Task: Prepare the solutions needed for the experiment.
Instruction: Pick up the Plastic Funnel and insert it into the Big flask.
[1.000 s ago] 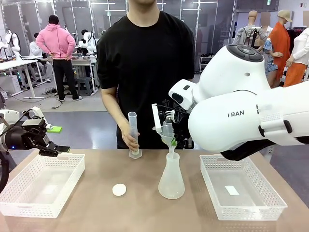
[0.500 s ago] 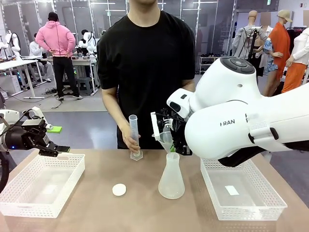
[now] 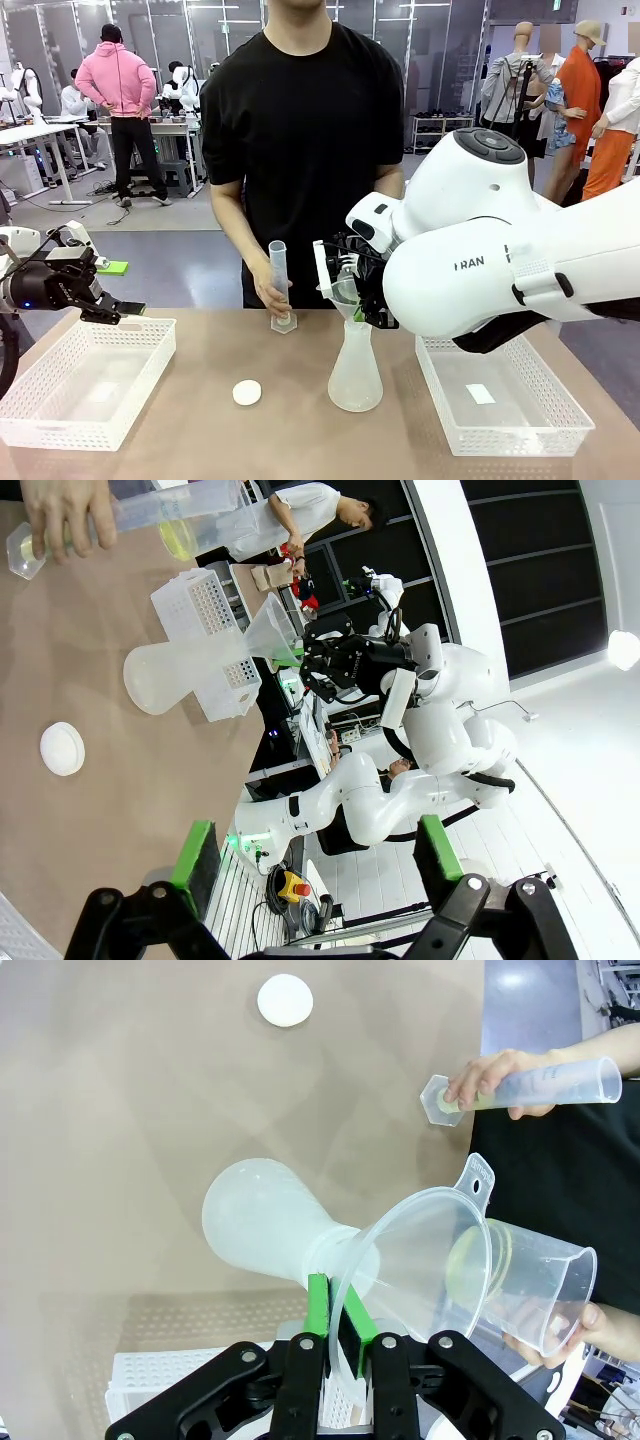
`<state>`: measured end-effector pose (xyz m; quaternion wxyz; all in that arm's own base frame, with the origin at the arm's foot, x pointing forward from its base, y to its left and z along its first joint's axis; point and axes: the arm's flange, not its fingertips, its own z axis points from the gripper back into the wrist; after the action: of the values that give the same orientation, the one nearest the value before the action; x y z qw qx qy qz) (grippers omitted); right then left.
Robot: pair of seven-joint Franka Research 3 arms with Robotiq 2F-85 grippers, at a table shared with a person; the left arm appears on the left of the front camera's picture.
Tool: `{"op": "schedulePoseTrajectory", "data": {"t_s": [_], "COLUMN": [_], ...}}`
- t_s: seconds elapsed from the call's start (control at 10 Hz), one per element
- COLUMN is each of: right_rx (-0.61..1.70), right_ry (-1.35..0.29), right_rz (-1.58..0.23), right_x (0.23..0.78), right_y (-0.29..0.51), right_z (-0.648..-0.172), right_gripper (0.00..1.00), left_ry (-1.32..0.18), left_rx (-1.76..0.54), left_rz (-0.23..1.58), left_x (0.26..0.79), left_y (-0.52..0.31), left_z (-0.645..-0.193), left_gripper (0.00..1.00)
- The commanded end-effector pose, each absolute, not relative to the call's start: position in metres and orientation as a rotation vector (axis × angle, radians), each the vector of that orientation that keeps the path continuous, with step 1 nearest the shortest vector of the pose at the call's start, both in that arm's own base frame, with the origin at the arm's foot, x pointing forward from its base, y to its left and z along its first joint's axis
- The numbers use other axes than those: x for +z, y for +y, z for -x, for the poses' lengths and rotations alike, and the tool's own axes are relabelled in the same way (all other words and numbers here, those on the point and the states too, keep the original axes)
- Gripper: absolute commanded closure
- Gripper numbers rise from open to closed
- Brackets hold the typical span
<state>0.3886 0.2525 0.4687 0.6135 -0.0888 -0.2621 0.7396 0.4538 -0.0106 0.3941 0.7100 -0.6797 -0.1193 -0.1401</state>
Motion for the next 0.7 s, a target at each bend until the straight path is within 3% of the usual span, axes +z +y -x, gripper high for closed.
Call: {"op": "schedulePoseTrajectory", "data": {"t_s": [0.0, 0.1, 0.2, 0.3, 0.6], "right_rx": [1.675, 1.676, 1.671, 1.673, 1.699], "right_ry": [-0.604, -0.607, -0.601, -0.59, -0.596], "right_rz": [0.209, 0.207, 0.207, 0.204, 0.199], "right_x": [0.4626, 0.4622, 0.4619, 0.4615, 0.4649], "right_y": [0.2546, 0.2547, 0.254, 0.2537, 0.2523], "right_z": [-0.3866, -0.3865, -0.3872, -0.3875, -0.3889], "right_gripper": [0.9, 0.76, 0.71, 0.57, 0.52], "left_ry": [-0.273, -0.273, -0.273, -0.273, -0.273], "left_rx": [-0.313, -0.313, -0.313, -0.313, -0.313], "left_rz": [1.498, 1.498, 1.498, 1.498, 1.498], "left_x": [0.3967, 0.3967, 0.3967, 0.3967, 0.3967], "left_y": [-0.0117, -0.0117, -0.0117, -0.0117, -0.0117], "left_z": [-0.4543, -0.4543, -0.4543, -0.4543, -0.4543], "left_gripper": [0.0, 0.0, 0.0, 0.0, 0.0]}}
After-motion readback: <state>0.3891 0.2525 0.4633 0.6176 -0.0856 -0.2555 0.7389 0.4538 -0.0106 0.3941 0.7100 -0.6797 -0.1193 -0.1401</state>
